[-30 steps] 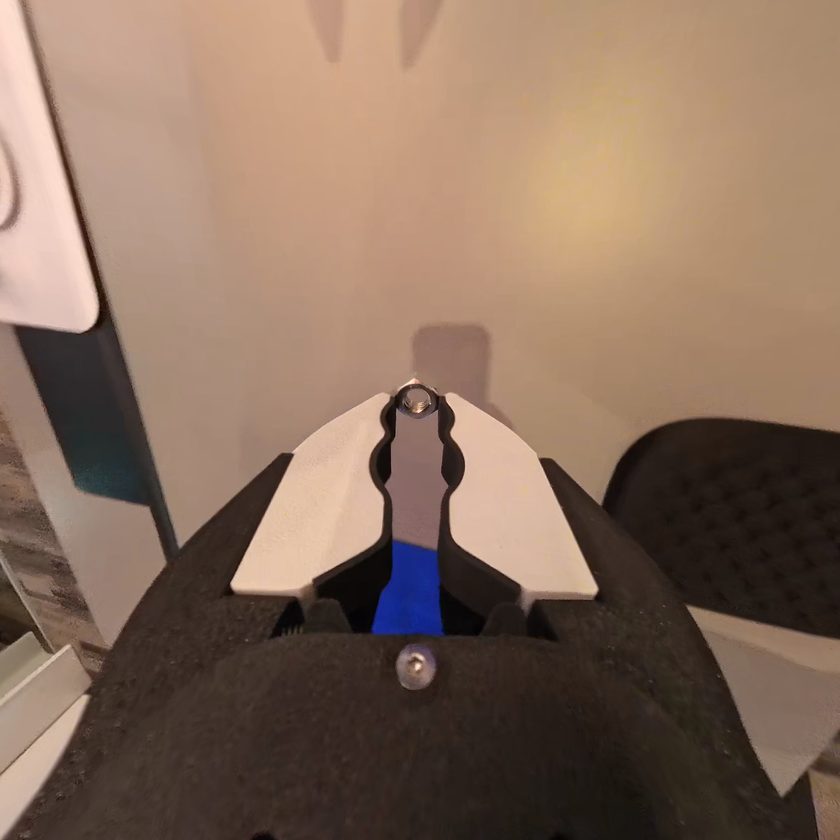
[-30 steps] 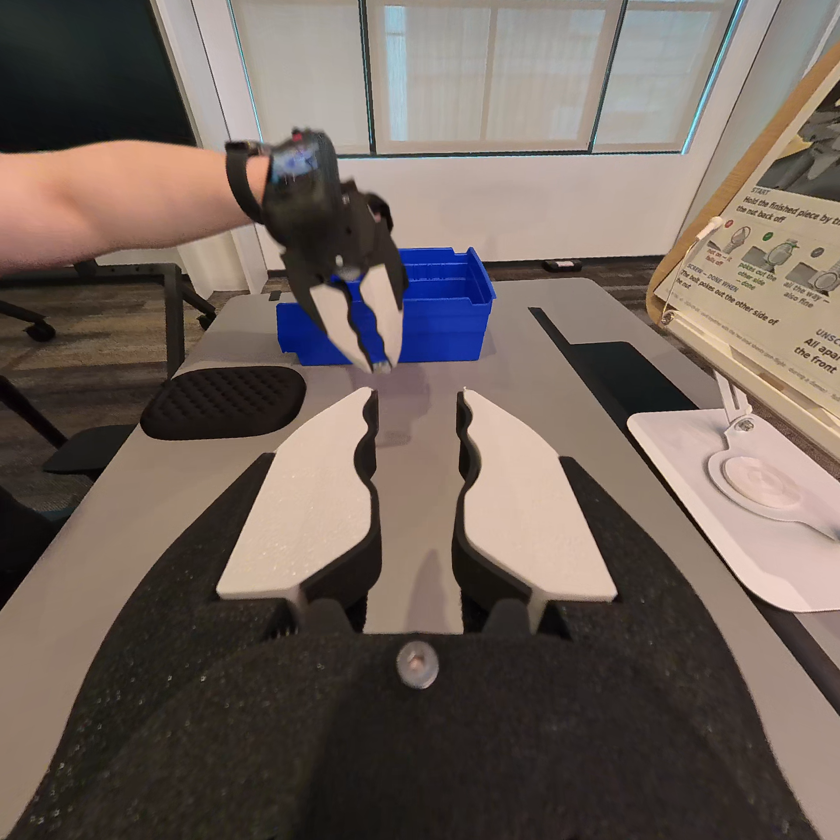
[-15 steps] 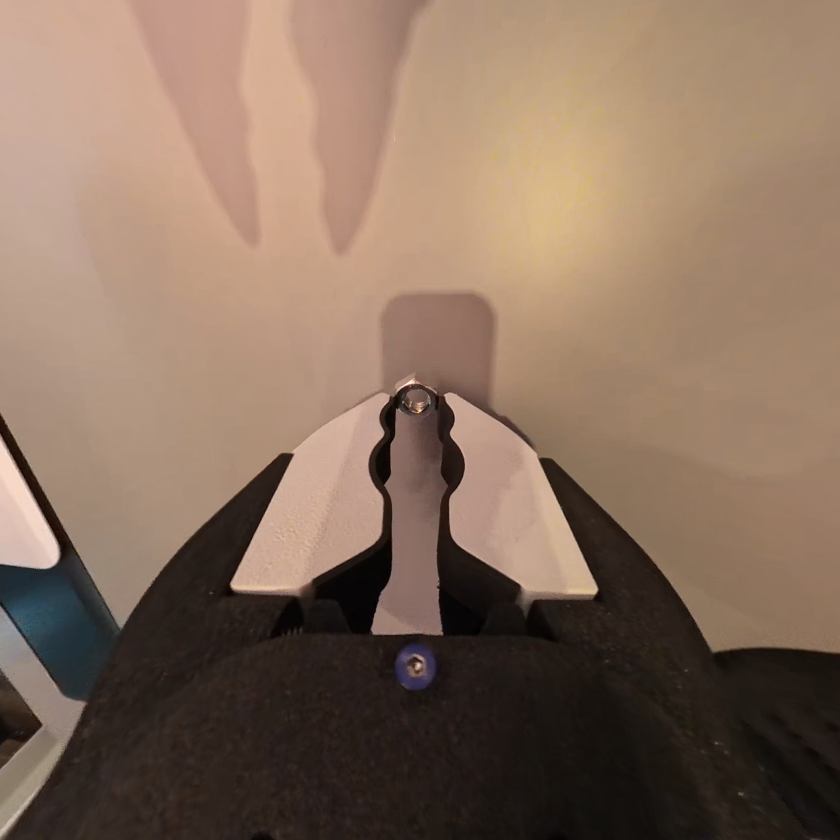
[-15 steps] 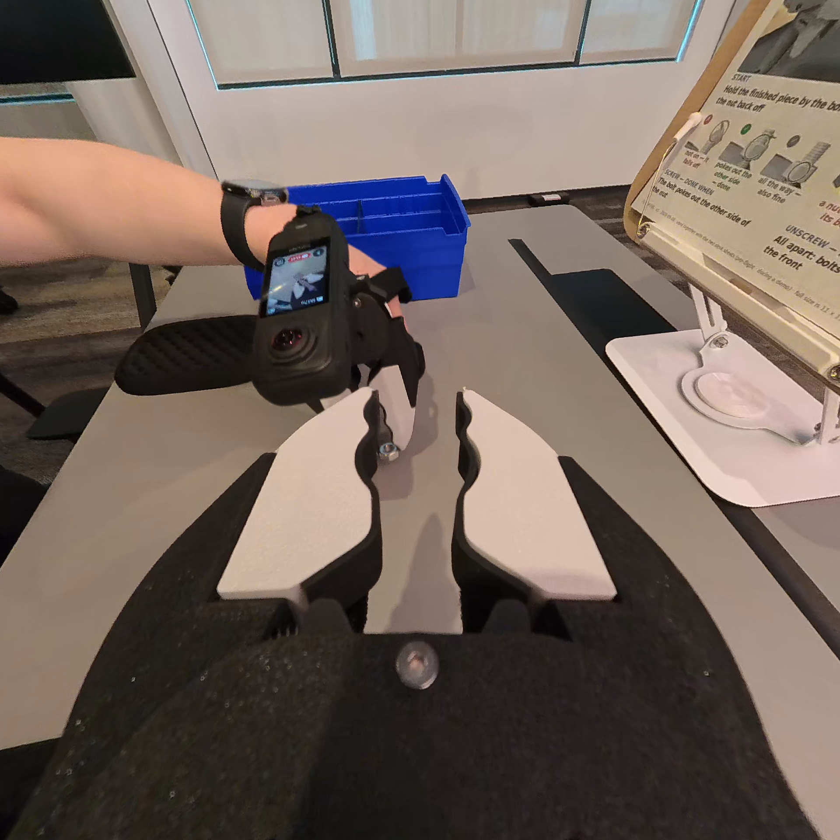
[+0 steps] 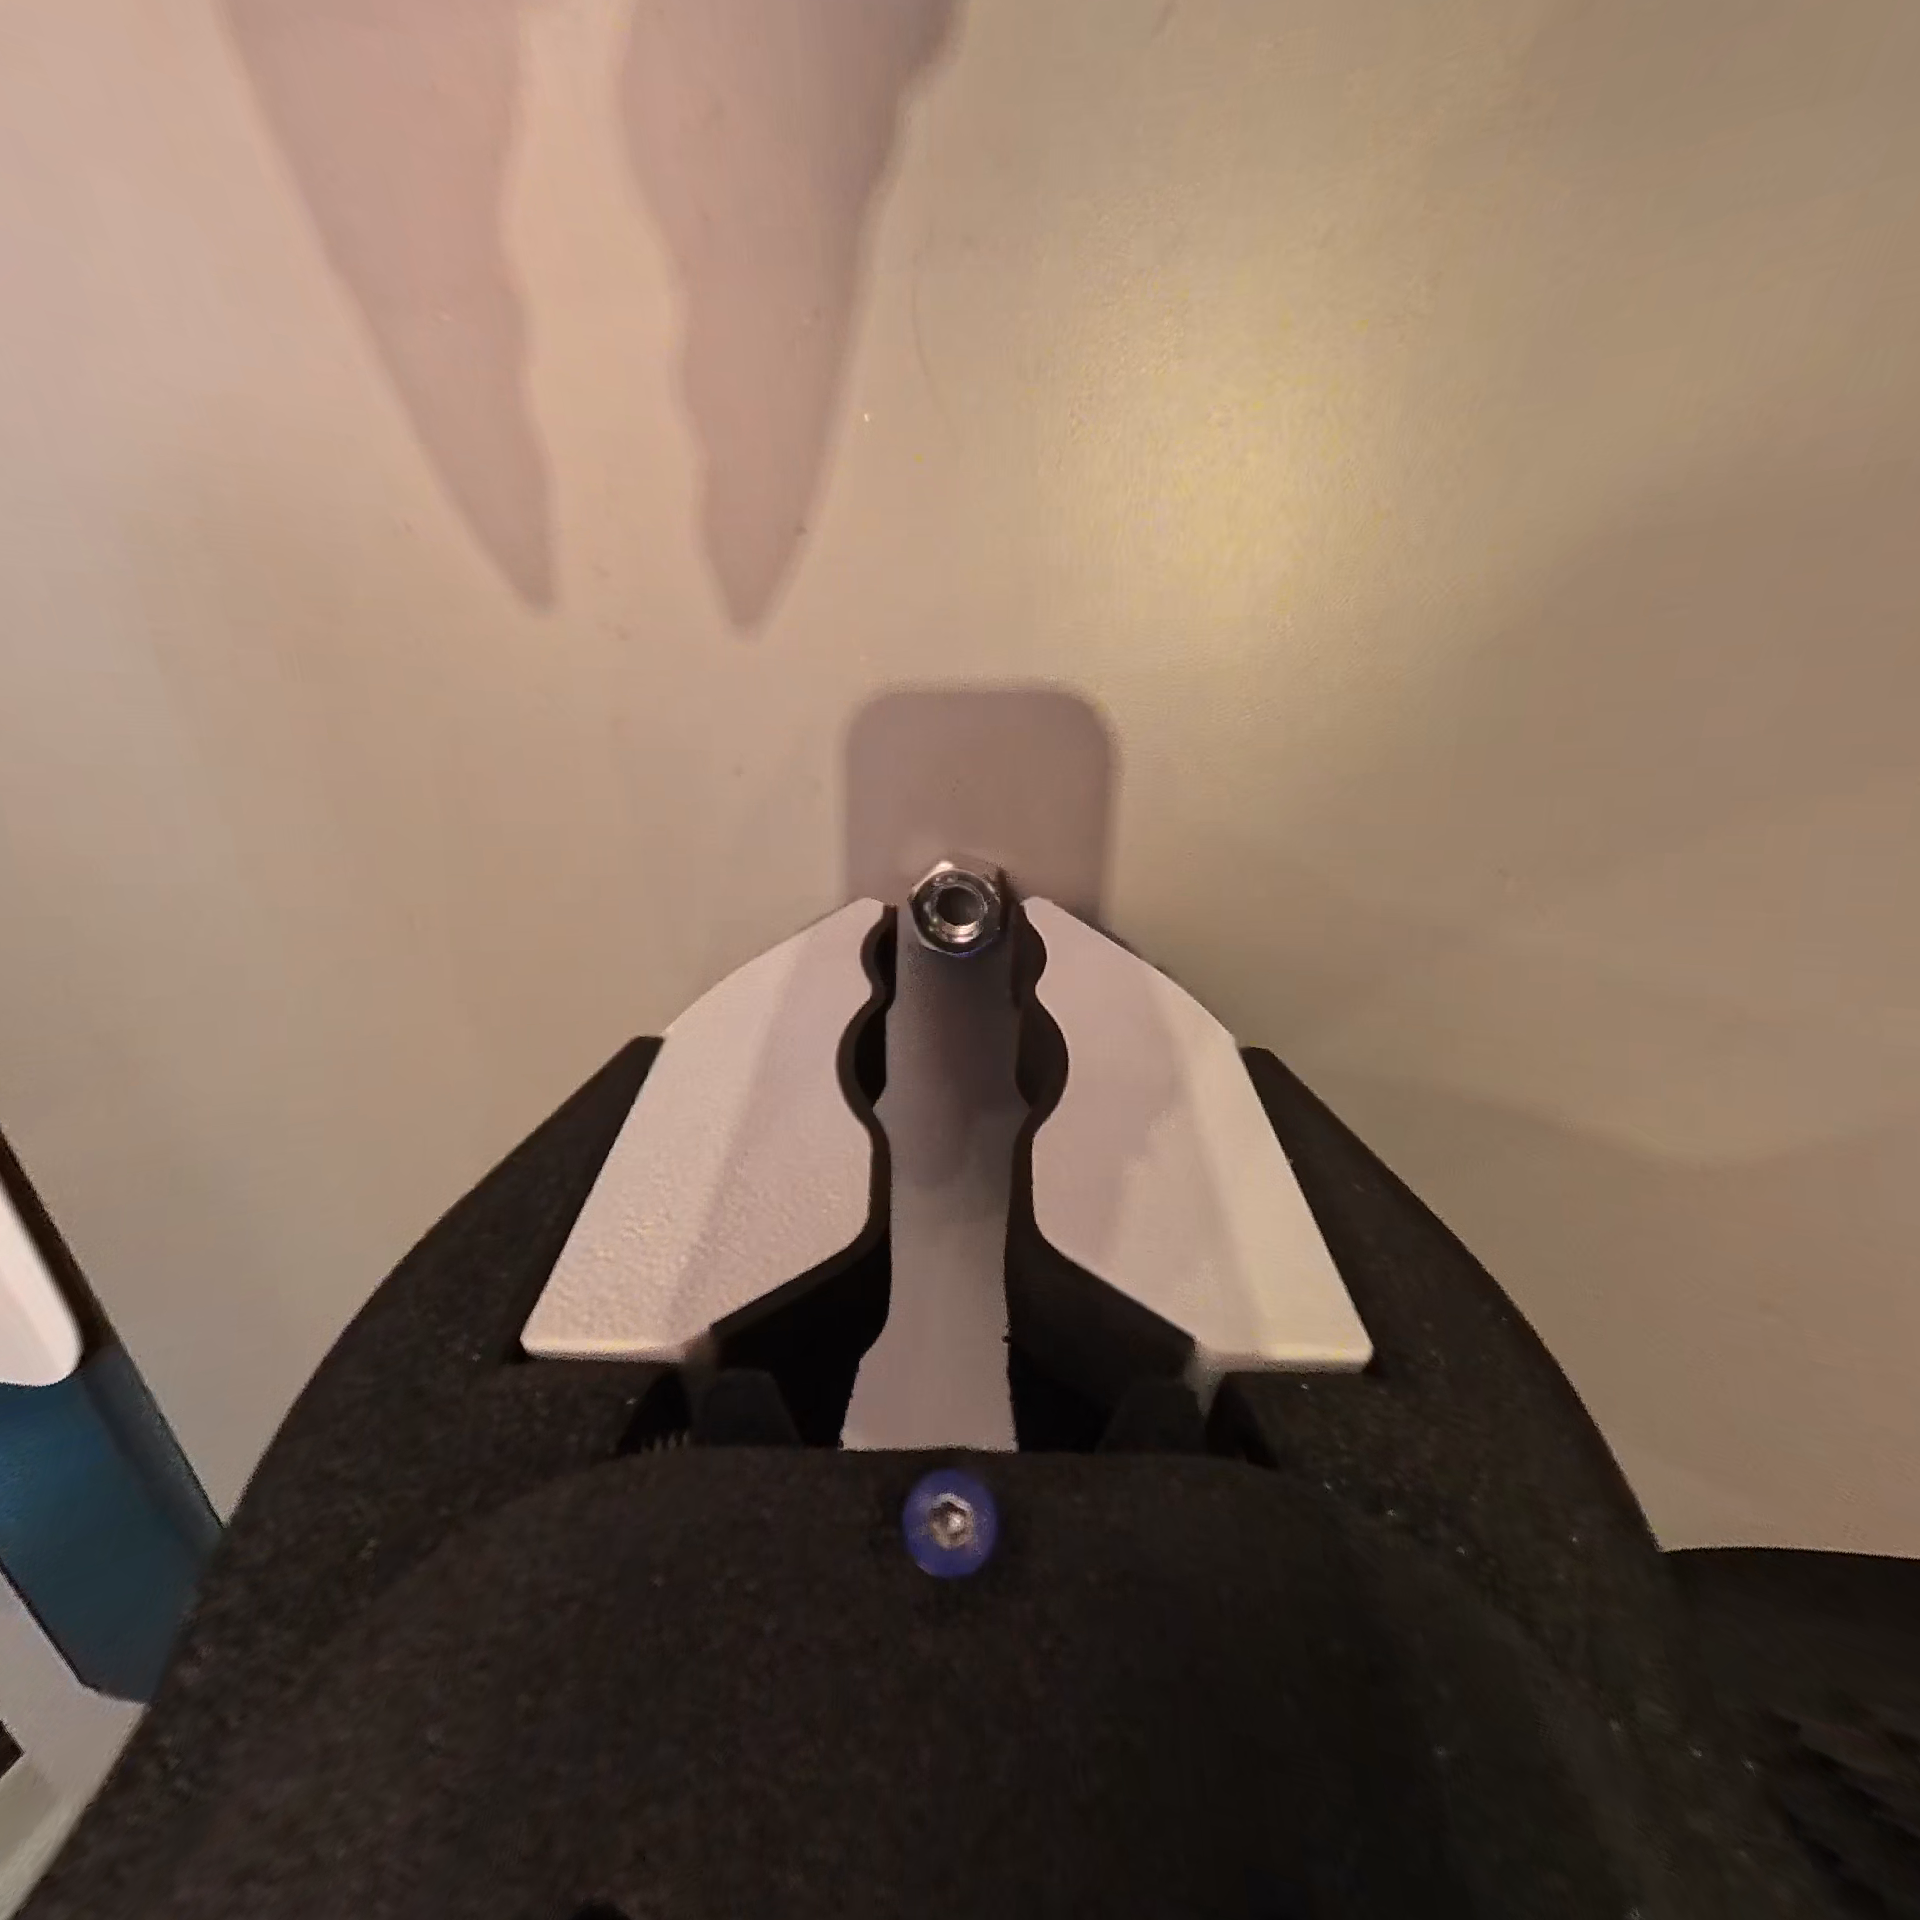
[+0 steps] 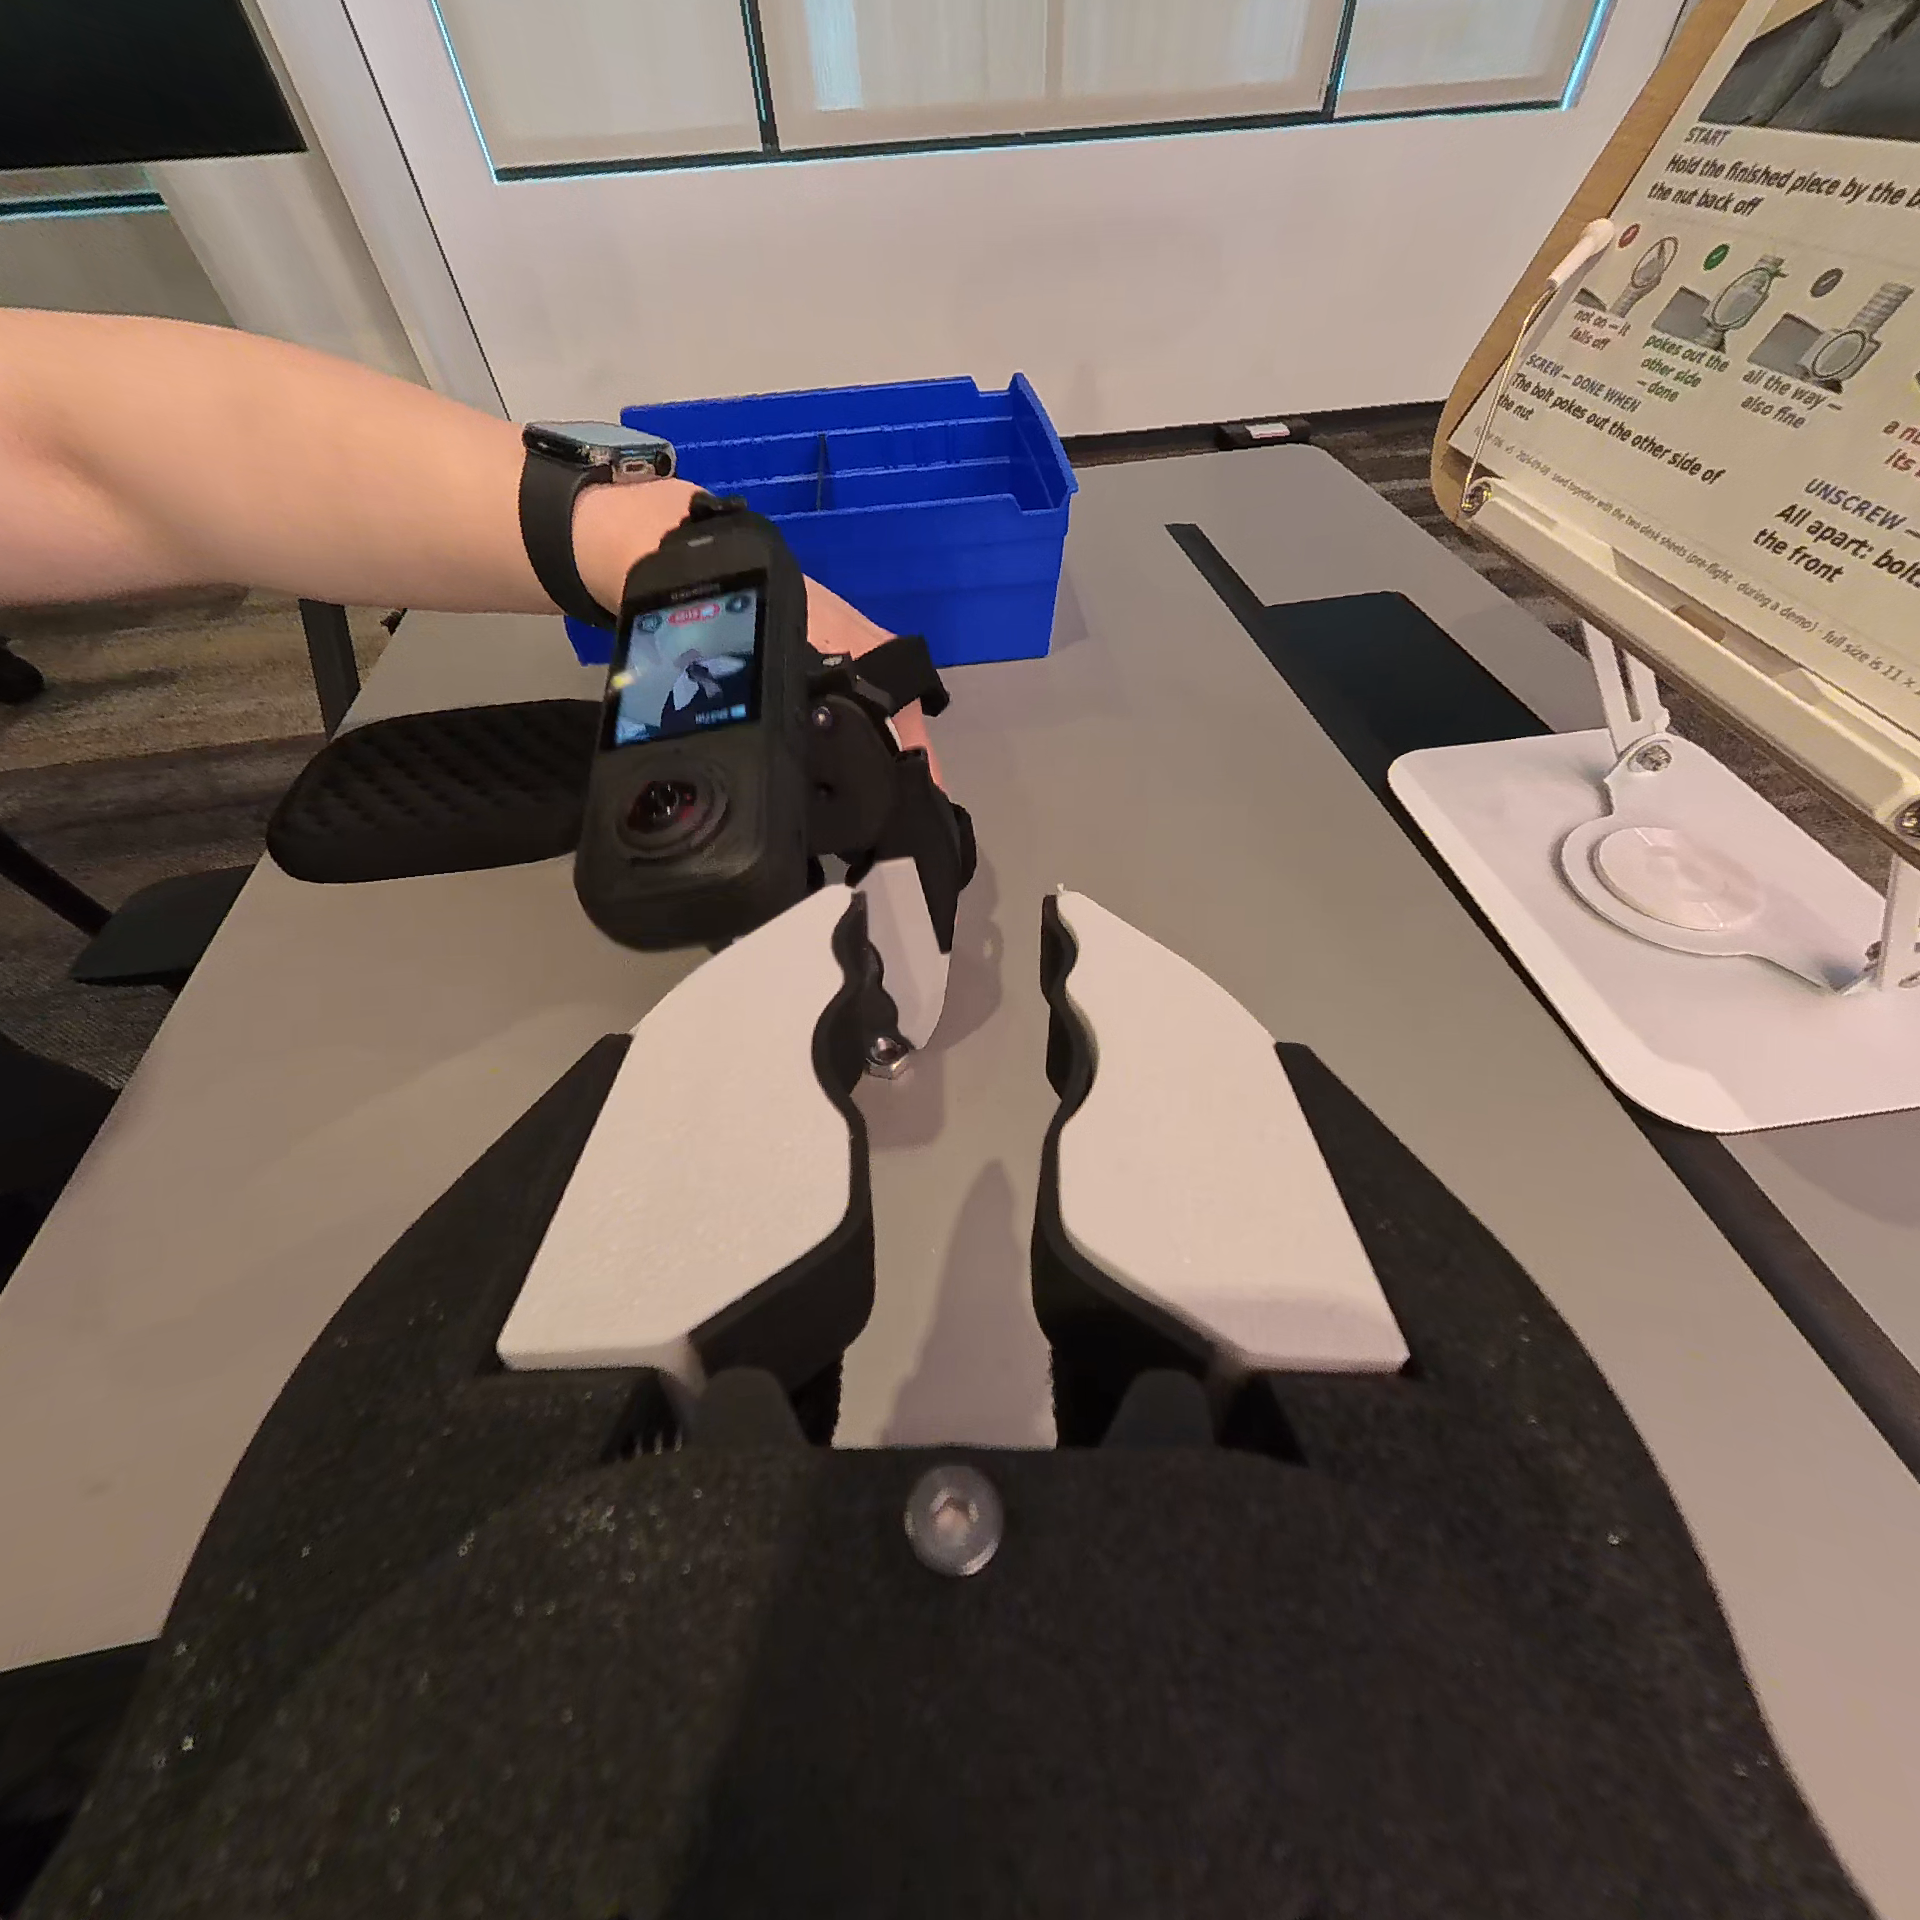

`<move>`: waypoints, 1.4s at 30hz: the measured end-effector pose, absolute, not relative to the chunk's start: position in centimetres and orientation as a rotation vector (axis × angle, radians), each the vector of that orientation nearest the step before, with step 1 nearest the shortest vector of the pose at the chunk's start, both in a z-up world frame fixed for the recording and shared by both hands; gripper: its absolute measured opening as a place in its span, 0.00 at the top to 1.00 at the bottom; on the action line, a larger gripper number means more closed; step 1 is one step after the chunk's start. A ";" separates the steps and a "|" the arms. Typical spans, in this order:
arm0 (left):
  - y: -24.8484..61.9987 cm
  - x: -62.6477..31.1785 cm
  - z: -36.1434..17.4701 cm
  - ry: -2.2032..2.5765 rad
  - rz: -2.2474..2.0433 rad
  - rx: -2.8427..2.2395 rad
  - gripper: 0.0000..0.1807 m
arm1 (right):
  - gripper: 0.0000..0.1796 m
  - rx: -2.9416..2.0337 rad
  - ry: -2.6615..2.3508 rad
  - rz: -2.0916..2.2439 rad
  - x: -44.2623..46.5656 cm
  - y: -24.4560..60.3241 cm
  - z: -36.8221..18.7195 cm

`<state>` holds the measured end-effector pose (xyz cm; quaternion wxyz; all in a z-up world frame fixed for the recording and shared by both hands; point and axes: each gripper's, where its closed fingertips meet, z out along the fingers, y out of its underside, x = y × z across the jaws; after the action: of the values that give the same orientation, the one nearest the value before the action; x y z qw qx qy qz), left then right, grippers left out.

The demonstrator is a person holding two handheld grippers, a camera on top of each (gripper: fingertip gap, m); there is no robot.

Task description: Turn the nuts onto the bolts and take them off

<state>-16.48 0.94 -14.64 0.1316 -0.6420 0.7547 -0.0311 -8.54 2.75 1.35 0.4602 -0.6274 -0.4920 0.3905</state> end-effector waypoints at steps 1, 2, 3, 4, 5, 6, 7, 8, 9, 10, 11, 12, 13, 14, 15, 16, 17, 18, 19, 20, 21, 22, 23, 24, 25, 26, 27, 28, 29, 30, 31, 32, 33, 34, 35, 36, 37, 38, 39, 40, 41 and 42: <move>1.0 -16.5 -14.0 2.165 -0.110 -1.868 0.89 | 0.83 -1.545 -1.207 0.966 -8.5 2.8 1.3; 1.2 -16.6 -13.1 2.133 -0.129 -1.870 0.87 | 0.83 -1.545 -1.204 0.972 -8.4 2.8 1.3; 1.4 -16.9 -11.8 2.099 -0.143 -1.867 0.86 | 0.83 -1.544 -1.203 0.976 -8.4 2.7 1.3; 1.7 -17.4 -10.3 2.059 -0.153 -1.858 0.85 | 0.83 -1.545 -1.201 0.978 -8.3 2.7 1.2; 2.3 -18.4 -8.3 2.004 -0.156 -1.852 0.85 | 0.83 -1.547 -1.196 0.981 -8.2 2.8 1.1; 3.2 -19.8 -6.2 1.935 -0.147 -1.862 0.85 | 0.83 -1.549 -1.191 0.985 -8.1 2.8 1.1; 4.4 -21.7 -4.0 1.849 -0.124 -1.888 0.85 | 0.83 -1.551 -1.187 0.986 -8.1 2.9 1.1; 5.9 -24.1 -1.9 1.745 -0.089 -1.933 0.86 | 0.83 -1.553 -1.182 0.985 -8.0 3.0 1.1; 7.3 -26.9 0.0 1.635 -0.055 -2.000 0.86 | 0.83 -1.555 -1.177 0.985 -7.9 3.0 1.0; 8.5 -30.0 1.4 1.520 -0.024 -2.085 0.86 | 0.83 -1.558 -1.174 0.985 -7.9 3.1 1.0; 9.7 -33.4 2.5 1.396 0.019 -2.179 0.85 | 0.83 -1.560 -1.172 0.985 -8.0 3.2 1.0; 10.9 -36.8 3.1 1.255 0.073 -2.264 0.86 | 0.83 -1.563 -1.172 0.985 -8.0 3.3 0.9; 12.1 -40.4 3.4 1.087 0.140 -2.346 0.89 | 0.83 -1.570 -1.174 0.983 -8.1 3.3 0.8; 12.9 -43.6 3.1 0.909 0.182 -2.430 0.91 | 0.83 -1.579 -1.179 0.978 -8.2 3.4 0.6; 13.2 -46.1 2.4 0.739 0.163 -2.507 0.92 | 0.83 -1.588 -1.184 0.972 -8.3 3.5 0.3; 13.1 -47.5 1.3 0.598 0.079 -2.571 0.95 | 0.83 -1.596 -1.189 0.970 -8.4 3.5 0.1; 13.0 -48.4 0.3 0.490 -0.026 -2.611 0.95 | 0.83 -1.602 -1.192 0.971 -8.4 3.6 -0.1; 13.1 -49.1 -0.7 0.401 -0.107 -2.626 0.96 | 0.83 -1.606 -1.192 0.974 -8.5 3.6 -0.2; 13.2 -49.8 -1.6 0.324 -0.156 -2.626 0.96 | 0.83 -1.610 -1.189 0.978 -8.5 3.7 -0.3; 13.3 -50.4 -2.5 0.285 -0.192 -2.624 0.96 | 0.83 -1.615 -1.186 0.982 -8.6 3.7 -0.5; 13.3 -51.0 -3.5 0.284 -0.197 -2.630 0.96 | 0.83 -1.622 -1.186 0.983 -8.6 3.8 -0.6; 13.1 -51.8 -4.7 0.298 -0.161 -2.653 0.96 | 0.83 -1.628 -1.188 0.982 -8.5 3.8 -0.8; 13.0 -52.6 -5.8 0.323 -0.113 -2.676 0.95 | 0.83 -1.634 -1.188 0.981 -8.5 3.9 -1.0; 12.8 -53.1 -6.7 0.364 -0.071 -2.689 0.94 | 0.83 -1.639 -1.185 0.981 -8.5 4.0 -1.1; 12.8 -53.4 -7.5 0.420 -0.034 -2.691 0.93 | 0.83 -1.642 -1.180 0.984 -8.4 4.0 -1.1; 12.9 -53.4 -8.1 0.496 -0.008 -2.675 0.92 | 0.83 -1.643 -1.176 0.988 -8.4 4.1 -1.2; 13.1 -53.2 -8.6 0.581 0.023 -2.648 0.92 | 0.83 -1.642 -1.174 0.991 -8.3 4.1 -1.2; 13.3 -53.1 -9.0 0.660 0.065 -2.620 0.91 | 0.83 -1.643 -1.171 0.991 -8.3 4.1 -1.2; 13.5 -52.7 -9.4 0.745 0.083 -2.594 0.91 | 0.83 -1.645 -1.168 0.991 -8.3 4.2 -1.2; 13.5 -52.3 -9.8 0.824 0.092 -2.578 0.90 | 0.83 -1.647 -1.166 0.992 -8.2 4.2 -1.2; 13.5 -52.1 -10.3 0.884 0.119 -2.574 0.90 | 0.83 -1.649 -1.164 0.992 -8.1 4.2 -1.3; 13.5 -51.7 -10.7 0.952 0.126 -2.575 0.90 | 0.83 -1.654 -1.162 0.990 -8.1 4.3 -1.4; 13.4 -51.5 -11.2 1.012 0.135 -2.583 0.91 | 0.83 -1.658 -1.158 0.988 -8.0 4.4 -1.4; 13.3 -51.5 -11.7 1.054 0.144 -2.602 0.91 | 0.83 -1.661 -1.154 0.988 -7.9 4.4 -1.5; 13.2 -51.4 -12.1 1.091 0.145 -2.621 0.91 | 0.83 -1.663 -1.151 0.990 -7.8 4.5 -1.5; 13.2 -51.4 -12.4 1.124 0.152 -2.630 0.91 | 0.83 -1.667 -1.149 0.990 -7.8 4.6 -1.6; 13.5 -51.4 -12.5 1.156 0.172 -2.624 0.90 | 0.83 -1.672 -1.147 0.988 -7.7 4.6 -1.7; 13.8 -51.3 -12.6 1.186 0.184 -2.612 0.90 | 0.83 -1.676 -1.146 0.985 -7.6 4.7 -1.8; 13.8 -51.1 -12.8 1.206 0.174 -2.616 0.91 | 0.83 -1.678 -1.143 0.984 -7.5 4.7 -1.8; 13.8 -51.0 -12.9 1.219 0.161 -2.633 0.91 | 0.83 -1.679 -1.141 0.987 -7.5 4.8 -1.8; 13.9 -51.1 -13.1 1.236 0.165 -2.646 0.91 | 0.83 -1.680 -1.141 0.990 -7.5 4.8 -1.8; 13.9 -51.2 -13.1 1.260 0.179 -2.649 0.91 | 0.83 -1.683 -1.142 0.989 -7.5 4.8 -1.9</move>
<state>-51.19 13.93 -13.15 0.1011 -0.8968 0.4264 0.0607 -7.46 4.81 -1.86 0.4260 -0.6733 -0.4567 0.3957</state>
